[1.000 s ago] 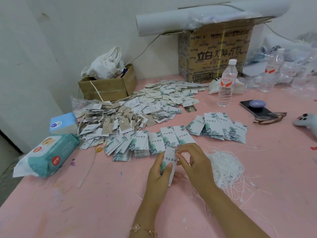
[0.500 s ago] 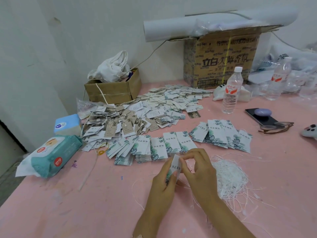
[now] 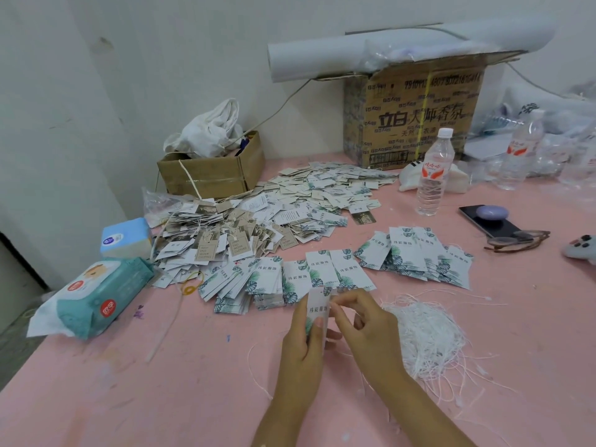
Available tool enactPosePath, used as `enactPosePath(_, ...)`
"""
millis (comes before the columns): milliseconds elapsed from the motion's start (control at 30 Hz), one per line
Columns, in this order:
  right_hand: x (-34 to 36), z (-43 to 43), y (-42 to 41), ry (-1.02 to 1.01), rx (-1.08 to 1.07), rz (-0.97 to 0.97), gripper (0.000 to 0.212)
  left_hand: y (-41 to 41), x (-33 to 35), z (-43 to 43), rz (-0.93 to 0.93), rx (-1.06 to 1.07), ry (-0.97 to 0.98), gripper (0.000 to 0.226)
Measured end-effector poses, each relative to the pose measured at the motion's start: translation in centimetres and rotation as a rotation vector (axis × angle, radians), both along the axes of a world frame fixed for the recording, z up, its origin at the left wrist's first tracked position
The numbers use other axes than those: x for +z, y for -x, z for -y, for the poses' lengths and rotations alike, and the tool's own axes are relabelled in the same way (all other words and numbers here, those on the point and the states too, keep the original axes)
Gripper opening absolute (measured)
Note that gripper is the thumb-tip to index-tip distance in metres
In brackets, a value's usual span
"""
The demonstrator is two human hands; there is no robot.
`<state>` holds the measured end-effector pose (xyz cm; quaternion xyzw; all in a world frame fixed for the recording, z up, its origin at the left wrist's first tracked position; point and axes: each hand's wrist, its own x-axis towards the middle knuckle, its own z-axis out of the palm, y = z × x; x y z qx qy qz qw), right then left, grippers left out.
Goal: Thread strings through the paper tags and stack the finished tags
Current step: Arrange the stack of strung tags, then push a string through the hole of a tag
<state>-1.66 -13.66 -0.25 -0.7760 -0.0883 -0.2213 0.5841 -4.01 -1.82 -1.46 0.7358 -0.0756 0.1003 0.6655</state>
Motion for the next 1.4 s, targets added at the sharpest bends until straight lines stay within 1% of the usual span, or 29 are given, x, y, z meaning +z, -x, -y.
enactPosePath(133,0.1,0.1,0.0,0.071,-0.031,0.012,0.016,-0.1,-0.3,0.0,-0.021,-0.025,-0.047,0.039)
enactPosePath(267,0.1,0.3,-0.2,0.055,-0.112,0.005,0.017,0.1,-0.1,0.2,0.049,-0.067,-0.152,0.041)
enactPosePath(367,0.4,0.4,-0.4,0.072,-0.148,0.071,0.015,0.1,-0.2,0.4,0.041,-0.078,-0.179,0.044)
enactPosePath(467,0.6,0.4,-0.3,0.101,-0.151,0.142,0.007,0.2,-0.3,0.4,0.055,-0.075,-0.197,0.044)
enactPosePath(567,0.5,0.4,-0.3,0.069,-0.103,0.175,0.002,0.2,-0.1,0.6,0.023,-0.086,-0.122,0.044)
enactPosePath(700,0.4,0.6,-0.5,0.041,-0.111,0.163,0.007,-0.1,-0.3,0.9,-0.038,-0.088,0.018,0.045)
enactPosePath(833,0.3,0.5,-0.5,0.042,-0.089,0.158,0.019,-0.2,-0.1,0.9,-0.039,-0.103,0.088,0.041)
enactPosePath(967,0.5,0.7,-0.4,0.059,-0.099,0.142,0.012,-0.3,-0.3,0.9,-0.101,-0.105,0.154,0.039)
enactPosePath(1067,0.6,0.7,-0.4,0.037,-0.096,0.12,0.019,-0.3,-0.2,0.9,-0.111,-0.109,0.173,0.04)
enactPosePath(1133,0.8,0.6,-0.4,-0.067,-0.05,0.031,0.021,-0.3,-0.2,0.8,-0.111,-0.116,0.163,0.041)
enactPosePath(1233,1.4,0.7,-0.6,-0.328,0.081,-0.224,0.016,-0.3,-0.3,0.5,-0.116,-0.13,0.105,0.043)
enactPosePath(1333,2.0,1.2,-0.9,-0.46,0.171,-0.474,0.008,-0.1,0.1,0.5,-0.116,-0.145,0.072,0.042)
enactPosePath(1400,2.3,1.4,-0.9,-0.527,0.233,-0.606,0.013,0.1,0.5,0.5,-0.129,-0.143,0.058,0.042)
